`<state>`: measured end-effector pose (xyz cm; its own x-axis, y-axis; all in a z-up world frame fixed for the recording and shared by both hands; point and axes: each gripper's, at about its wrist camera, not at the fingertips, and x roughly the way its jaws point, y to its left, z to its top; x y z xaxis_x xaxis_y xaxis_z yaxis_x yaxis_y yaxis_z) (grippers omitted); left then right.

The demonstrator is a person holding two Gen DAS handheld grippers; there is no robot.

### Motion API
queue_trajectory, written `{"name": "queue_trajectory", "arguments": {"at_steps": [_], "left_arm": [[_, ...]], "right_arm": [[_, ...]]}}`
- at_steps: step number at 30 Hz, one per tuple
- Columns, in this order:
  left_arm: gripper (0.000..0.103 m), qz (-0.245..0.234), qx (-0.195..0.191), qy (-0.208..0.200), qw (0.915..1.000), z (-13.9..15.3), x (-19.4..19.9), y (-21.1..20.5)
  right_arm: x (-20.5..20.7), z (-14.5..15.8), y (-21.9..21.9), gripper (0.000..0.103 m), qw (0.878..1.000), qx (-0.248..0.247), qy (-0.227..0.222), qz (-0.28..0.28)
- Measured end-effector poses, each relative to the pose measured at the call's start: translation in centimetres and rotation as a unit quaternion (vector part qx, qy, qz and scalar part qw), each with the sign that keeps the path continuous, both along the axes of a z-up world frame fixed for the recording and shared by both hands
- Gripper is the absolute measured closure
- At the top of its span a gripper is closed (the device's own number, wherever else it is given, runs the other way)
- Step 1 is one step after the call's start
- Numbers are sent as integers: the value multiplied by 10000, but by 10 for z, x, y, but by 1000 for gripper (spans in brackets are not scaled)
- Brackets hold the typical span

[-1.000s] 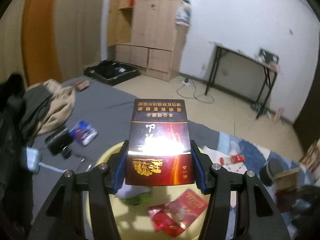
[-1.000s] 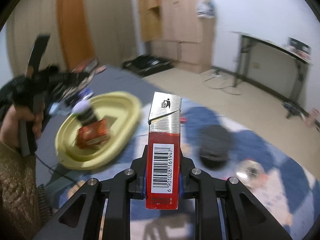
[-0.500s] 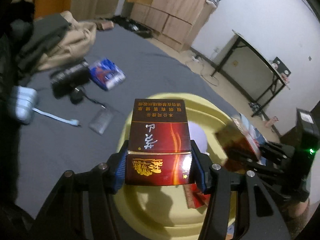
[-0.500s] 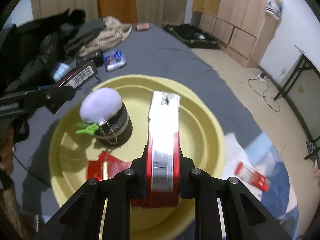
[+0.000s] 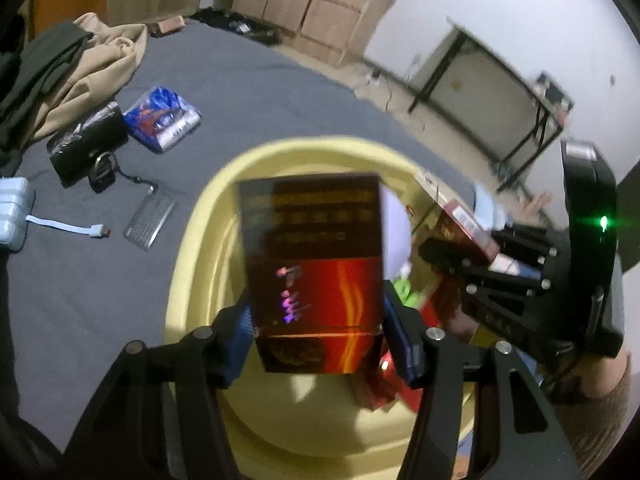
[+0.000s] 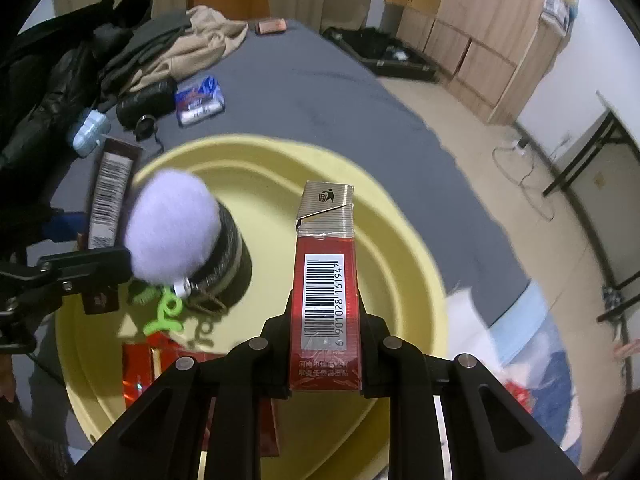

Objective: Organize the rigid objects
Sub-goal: 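Open both tools to drop the two packs into the yellow tray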

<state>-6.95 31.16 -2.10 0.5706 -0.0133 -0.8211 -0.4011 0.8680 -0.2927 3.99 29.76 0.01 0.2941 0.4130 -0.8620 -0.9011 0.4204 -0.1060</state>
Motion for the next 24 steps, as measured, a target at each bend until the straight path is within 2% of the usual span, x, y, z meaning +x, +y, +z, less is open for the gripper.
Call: {"name": "queue_trajectory", "arguments": {"at_steps": [3, 5, 6, 8, 9, 12, 13, 16, 17, 18, 21, 24], "left_arm": [[21, -16, 161, 159, 9997, -3, 3, -4], [18, 72, 168, 132, 9997, 0, 2, -3], [14, 131, 159, 35, 9998, 4, 0, -2], [6, 251, 123, -114, 9995, 12, -4, 0], [0, 320, 98, -228, 9992, 17, -7, 0], [0, 363, 54, -562, 9977, 31, -9, -4], [0, 258, 45, -653, 9975, 36, -6, -10], [0, -123, 202, -731, 9970, 47, 9, -35], [0, -279, 259, -751, 9965, 50, 17, -47], [0, -407, 294, -743, 9960, 51, 25, -57], [0, -741, 464, -697, 9937, 54, 54, -94], [0, -944, 330, -728, 9923, 49, 85, -129]], "right_arm": [[1, -6, 3, 82, 10000, -29, -2, -31], [2, -3, 2, 82, 10000, 52, -1, -63], [3, -1, 3, 78, 9999, 102, 39, -75], [2, 3, -4, 60, 9998, 188, 41, -107], [1, 7, -9, 47, 9996, 253, 31, -153], [-7, 24, -33, 37, 9981, 549, 82, -250], [-10, 34, -48, 28, 9972, 652, 38, -365], [-20, 66, -104, 7, 9920, 881, -339, -839], [-23, 74, -121, 5, 9892, 951, -464, -1012], [-28, 86, -149, 0, 9836, 1054, -650, -1314], [-47, 107, -236, 0, 9597, 1341, -1062, -2229], [-65, 106, -329, 0, 9218, 1769, -1210, -3231]]}}
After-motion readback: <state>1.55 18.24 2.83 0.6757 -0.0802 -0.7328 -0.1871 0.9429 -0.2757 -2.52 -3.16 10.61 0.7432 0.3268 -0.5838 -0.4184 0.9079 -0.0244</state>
